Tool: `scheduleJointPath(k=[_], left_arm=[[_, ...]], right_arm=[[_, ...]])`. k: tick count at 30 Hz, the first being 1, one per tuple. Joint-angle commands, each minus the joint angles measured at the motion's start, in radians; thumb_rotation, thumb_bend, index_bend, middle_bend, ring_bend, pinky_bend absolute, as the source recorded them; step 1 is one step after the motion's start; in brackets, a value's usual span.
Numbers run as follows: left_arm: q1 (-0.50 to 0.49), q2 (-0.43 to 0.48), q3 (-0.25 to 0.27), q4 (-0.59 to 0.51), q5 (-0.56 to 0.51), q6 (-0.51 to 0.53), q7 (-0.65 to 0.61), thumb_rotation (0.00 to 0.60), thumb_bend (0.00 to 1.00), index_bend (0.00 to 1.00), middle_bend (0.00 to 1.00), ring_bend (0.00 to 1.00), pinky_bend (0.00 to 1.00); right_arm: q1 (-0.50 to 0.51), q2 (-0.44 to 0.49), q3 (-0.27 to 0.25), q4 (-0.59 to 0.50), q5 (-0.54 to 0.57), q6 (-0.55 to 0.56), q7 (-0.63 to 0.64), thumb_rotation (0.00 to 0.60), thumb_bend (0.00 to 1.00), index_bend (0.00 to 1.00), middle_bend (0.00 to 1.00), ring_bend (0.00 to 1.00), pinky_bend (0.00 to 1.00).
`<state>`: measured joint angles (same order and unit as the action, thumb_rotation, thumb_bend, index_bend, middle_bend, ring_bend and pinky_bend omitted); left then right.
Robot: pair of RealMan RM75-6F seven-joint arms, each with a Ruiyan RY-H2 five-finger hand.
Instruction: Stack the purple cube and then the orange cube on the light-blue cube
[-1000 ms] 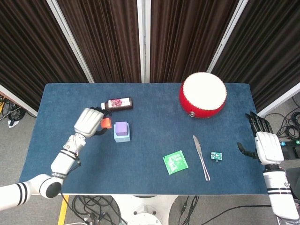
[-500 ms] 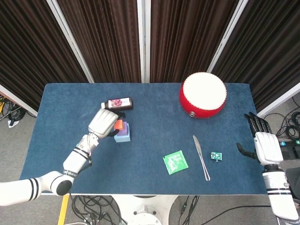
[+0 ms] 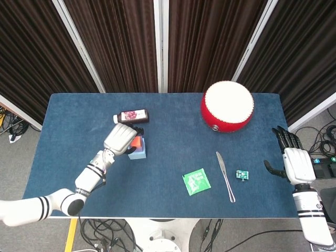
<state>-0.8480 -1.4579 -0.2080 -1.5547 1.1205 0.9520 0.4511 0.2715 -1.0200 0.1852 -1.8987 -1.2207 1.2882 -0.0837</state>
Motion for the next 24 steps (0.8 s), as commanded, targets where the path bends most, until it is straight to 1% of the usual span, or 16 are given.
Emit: scheduleJointPath(k=[1, 11, 24], left_arm=[[-0.004, -0.002, -0.001, 0.008, -0.001, -0.001, -0.006, 0.600, 0.30, 0.44, 0.61, 0.44, 0.50], [-0.012, 0.001, 0.008, 0.013, -0.001, -0.005, -0.013, 0.600, 0.30, 0.44, 0.61, 0.44, 0.50], [-0.028, -0.018, 0.017, 0.058, -0.006, -0.031, -0.043, 0.600, 0.30, 0.44, 0.60, 0.44, 0.50]], right_arm=[[-0.001, 0.000, 0.000, 0.001, -0.001, 0.002, 0.002, 0.600, 0.22, 0.00, 0.01, 0.00, 0.00], [-0.001, 0.000, -0.001, 0.001, -0.001, 0.003, 0.000, 0.600, 0.22, 0.00, 0.01, 0.00, 0.00], [0.002, 0.002, 0.002, 0.002, 0.009, -0.002, 0.003, 0.600, 0.22, 0.00, 0.01, 0.00, 0.00]])
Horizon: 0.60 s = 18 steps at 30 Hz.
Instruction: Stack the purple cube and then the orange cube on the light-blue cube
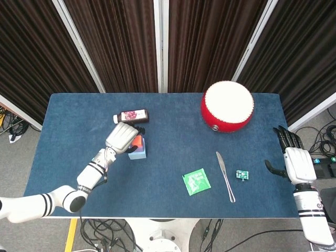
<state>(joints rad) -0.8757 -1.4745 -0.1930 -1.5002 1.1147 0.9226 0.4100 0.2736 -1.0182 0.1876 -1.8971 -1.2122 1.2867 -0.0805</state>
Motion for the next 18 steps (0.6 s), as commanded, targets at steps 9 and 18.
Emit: scheduleJointPath(k=[9, 18], left_arm=[[-0.002, 0.027, 0.004, -0.010, 0.006, -0.021, -0.039, 0.600, 0.23, 0.32, 0.41, 0.34, 0.43], [0.034, 0.128, 0.016, -0.123, -0.038, 0.009, -0.015, 0.600, 0.19, 0.29, 0.34, 0.31, 0.41]], right_arm=[[0.001, -0.001, -0.001, 0.001, 0.000, 0.000, -0.002, 0.600, 0.22, 0.00, 0.01, 0.00, 0.00], [0.001, 0.002, 0.001, -0.001, 0.003, -0.001, 0.001, 0.600, 0.22, 0.00, 0.01, 0.00, 0.00]])
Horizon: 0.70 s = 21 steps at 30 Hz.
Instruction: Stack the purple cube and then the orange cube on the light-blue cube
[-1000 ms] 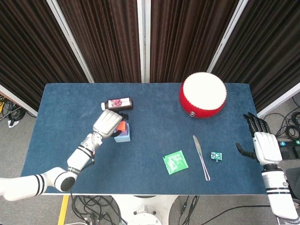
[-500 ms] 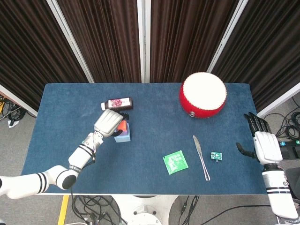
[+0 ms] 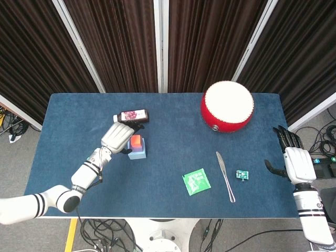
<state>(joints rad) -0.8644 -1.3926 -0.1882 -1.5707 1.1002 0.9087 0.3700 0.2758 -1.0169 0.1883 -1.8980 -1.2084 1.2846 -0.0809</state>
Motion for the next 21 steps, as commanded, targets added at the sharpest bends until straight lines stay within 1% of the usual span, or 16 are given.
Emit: scheduleJointPath(k=[1, 5, 8, 10, 12, 16, 18, 21], left_arm=[[0.034, 0.066, 0.017, -0.075, -0.033, 0.035, 0.037, 0.600, 0.19, 0.29, 0.33, 0.31, 0.41], [0.114, 0.131, 0.054, -0.151, -0.023, 0.151, 0.063, 0.600, 0.19, 0.29, 0.33, 0.30, 0.39], [0.199, 0.145, 0.083, -0.157, 0.027, 0.269, 0.026, 0.600, 0.18, 0.29, 0.33, 0.29, 0.38], [0.255, 0.131, 0.105, -0.116, 0.082, 0.358, 0.004, 0.600, 0.17, 0.29, 0.31, 0.27, 0.37], [0.302, 0.106, 0.133, -0.048, 0.128, 0.431, 0.013, 0.600, 0.16, 0.29, 0.28, 0.23, 0.35], [0.383, 0.067, 0.187, 0.040, 0.181, 0.523, 0.052, 0.600, 0.16, 0.27, 0.25, 0.20, 0.32], [0.424, 0.052, 0.200, 0.065, 0.197, 0.569, 0.057, 0.600, 0.16, 0.26, 0.25, 0.20, 0.31], [0.476, 0.039, 0.203, 0.065, 0.204, 0.622, 0.047, 0.600, 0.16, 0.26, 0.25, 0.20, 0.31]], right_arm=[[-0.002, 0.002, 0.000, -0.001, -0.001, 0.002, 0.004, 0.600, 0.22, 0.00, 0.01, 0.00, 0.00], [-0.005, 0.008, 0.002, -0.006, -0.007, 0.007, 0.016, 0.600, 0.22, 0.00, 0.01, 0.00, 0.00], [-0.009, 0.011, 0.000, -0.009, -0.017, 0.013, 0.021, 0.600, 0.22, 0.00, 0.01, 0.00, 0.00], [-0.011, 0.010, -0.004, -0.010, -0.026, 0.017, 0.014, 0.600, 0.22, 0.00, 0.01, 0.00, 0.00], [-0.012, 0.007, -0.009, -0.012, -0.036, 0.018, 0.011, 0.600, 0.22, 0.00, 0.01, 0.00, 0.00], [-0.013, 0.003, -0.018, -0.013, -0.053, 0.019, 0.005, 0.600, 0.22, 0.00, 0.01, 0.00, 0.00], [-0.014, 0.002, -0.022, -0.011, -0.061, 0.021, 0.003, 0.600, 0.22, 0.00, 0.01, 0.00, 0.00], [-0.015, 0.003, -0.029, -0.007, -0.073, 0.022, -0.006, 0.600, 0.23, 0.00, 0.01, 0.00, 0.00]])
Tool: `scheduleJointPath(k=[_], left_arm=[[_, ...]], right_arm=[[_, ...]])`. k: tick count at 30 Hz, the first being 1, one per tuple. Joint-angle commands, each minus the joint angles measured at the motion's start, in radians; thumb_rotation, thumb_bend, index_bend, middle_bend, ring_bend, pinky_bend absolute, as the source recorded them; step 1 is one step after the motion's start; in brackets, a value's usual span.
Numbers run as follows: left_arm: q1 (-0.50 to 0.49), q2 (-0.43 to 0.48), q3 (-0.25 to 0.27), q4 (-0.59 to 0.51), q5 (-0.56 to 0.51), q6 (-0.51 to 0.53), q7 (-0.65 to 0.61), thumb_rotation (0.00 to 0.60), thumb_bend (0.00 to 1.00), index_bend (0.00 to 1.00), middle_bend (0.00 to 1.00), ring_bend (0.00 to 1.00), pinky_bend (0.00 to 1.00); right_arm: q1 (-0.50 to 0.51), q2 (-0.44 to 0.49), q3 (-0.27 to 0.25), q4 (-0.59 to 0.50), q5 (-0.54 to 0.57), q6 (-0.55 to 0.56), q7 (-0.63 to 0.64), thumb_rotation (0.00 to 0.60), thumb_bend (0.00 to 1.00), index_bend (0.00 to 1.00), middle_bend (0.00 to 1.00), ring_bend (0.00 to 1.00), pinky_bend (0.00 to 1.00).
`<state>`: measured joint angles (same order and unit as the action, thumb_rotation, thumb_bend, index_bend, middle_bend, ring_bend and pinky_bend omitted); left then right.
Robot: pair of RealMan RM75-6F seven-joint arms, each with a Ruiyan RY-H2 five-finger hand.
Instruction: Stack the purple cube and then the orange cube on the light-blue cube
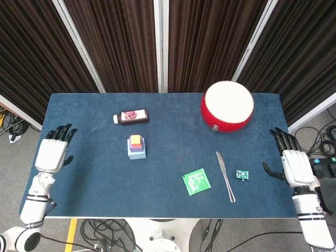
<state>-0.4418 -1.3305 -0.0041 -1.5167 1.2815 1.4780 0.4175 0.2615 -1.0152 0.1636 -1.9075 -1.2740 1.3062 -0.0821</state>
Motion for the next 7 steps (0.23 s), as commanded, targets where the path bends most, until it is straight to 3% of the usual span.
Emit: scheduleJointPath(k=[1, 7], left_arm=[[0.065, -0.022, 0.023, 0.007, 0.028, 0.062, -0.002, 0.600, 0.16, 0.26, 0.25, 0.20, 0.31], [0.111, -0.008, 0.037, -0.027, 0.048, 0.067, 0.003, 0.600, 0.16, 0.26, 0.25, 0.20, 0.31]], right_arm=[[-0.001, 0.001, -0.006, 0.003, -0.009, 0.000, -0.003, 0.600, 0.23, 0.00, 0.01, 0.00, 0.00], [-0.003, -0.002, -0.009, 0.006, -0.018, -0.001, 0.003, 0.600, 0.23, 0.00, 0.01, 0.00, 0.00]])
